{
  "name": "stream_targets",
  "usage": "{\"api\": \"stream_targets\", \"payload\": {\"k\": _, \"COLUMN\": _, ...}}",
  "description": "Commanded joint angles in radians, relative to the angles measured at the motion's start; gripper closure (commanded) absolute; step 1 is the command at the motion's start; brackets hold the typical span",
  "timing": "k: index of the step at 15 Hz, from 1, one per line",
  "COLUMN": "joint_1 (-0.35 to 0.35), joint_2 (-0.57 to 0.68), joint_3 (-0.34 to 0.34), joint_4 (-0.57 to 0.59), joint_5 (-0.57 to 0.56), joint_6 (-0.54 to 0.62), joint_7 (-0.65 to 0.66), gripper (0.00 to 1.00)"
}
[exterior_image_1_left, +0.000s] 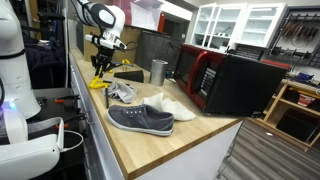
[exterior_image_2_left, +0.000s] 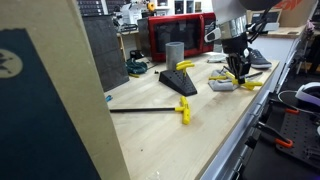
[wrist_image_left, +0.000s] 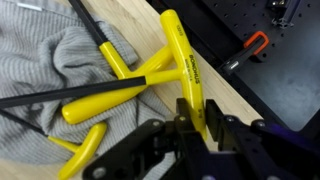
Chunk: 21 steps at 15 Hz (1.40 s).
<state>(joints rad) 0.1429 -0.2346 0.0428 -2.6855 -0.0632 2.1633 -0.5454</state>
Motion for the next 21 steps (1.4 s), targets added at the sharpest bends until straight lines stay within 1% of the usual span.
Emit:
{"api": "stream_targets", "payload": {"k": 1, "joint_1": 0.014, "joint_2": -0.06, "joint_3": -0.003, "joint_4": 0.036, "joint_5": 0.043, "joint_6": -0.025, "joint_7": 0.003, "gripper": 0.94}}
{"api": "stream_targets", "payload": {"k": 6, "joint_1": 0.019, "joint_2": -0.111, "joint_3": -0.031, "joint_4": 0.115, "joint_5": 0.149, "joint_6": -0.012, "joint_7": 0.0, "gripper": 0.94}}
{"api": "stream_targets", "payload": {"k": 11, "joint_1": 0.029, "joint_2": -0.121, "joint_3": -0.069, "joint_4": 0.193, "joint_5": 0.291, "joint_6": 0.011, "joint_7": -0.009, "gripper": 0.94}}
{"api": "stream_targets", "payload": {"k": 13, "joint_1": 0.027, "joint_2": -0.122, "joint_3": -0.071, "joint_4": 0.205, "joint_5": 0.315, "joint_6": 0.018, "joint_7": -0.008, "gripper": 0.94}}
{"api": "stream_targets", "payload": {"k": 21, "joint_1": 0.021, "joint_2": -0.161, "joint_3": -0.106, "joint_4": 0.183, "joint_5": 0.396, "joint_6": 0.026, "joint_7": -0.019, "gripper": 0.94}}
